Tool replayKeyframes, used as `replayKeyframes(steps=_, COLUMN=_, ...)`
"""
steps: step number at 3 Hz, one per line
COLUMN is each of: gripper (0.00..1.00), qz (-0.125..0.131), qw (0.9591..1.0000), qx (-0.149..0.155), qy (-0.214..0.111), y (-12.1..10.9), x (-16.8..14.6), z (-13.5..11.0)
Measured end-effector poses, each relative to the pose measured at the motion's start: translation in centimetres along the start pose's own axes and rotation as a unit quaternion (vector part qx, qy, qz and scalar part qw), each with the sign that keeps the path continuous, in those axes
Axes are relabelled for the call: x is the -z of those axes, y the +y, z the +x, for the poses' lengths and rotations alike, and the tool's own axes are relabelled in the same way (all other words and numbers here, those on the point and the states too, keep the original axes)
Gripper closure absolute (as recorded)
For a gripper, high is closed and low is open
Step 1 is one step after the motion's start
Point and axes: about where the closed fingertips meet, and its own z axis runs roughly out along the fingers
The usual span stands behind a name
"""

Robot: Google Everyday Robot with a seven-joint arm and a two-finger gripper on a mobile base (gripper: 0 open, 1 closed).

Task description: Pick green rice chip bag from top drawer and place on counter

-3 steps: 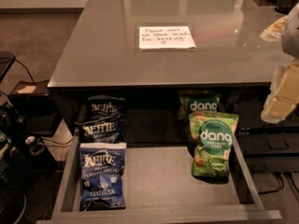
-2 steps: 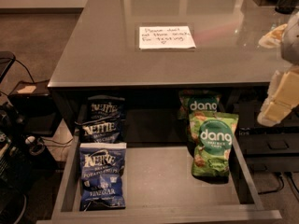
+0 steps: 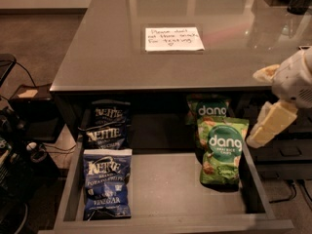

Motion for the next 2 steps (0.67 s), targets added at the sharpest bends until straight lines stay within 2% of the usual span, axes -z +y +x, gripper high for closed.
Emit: replayKeyframes(steps=2, gripper=0.0, qz=-0.02, qw=0.9976, qx=-0.031, qy=-0.059, y=-2.6, x=-8.4, z=2.3)
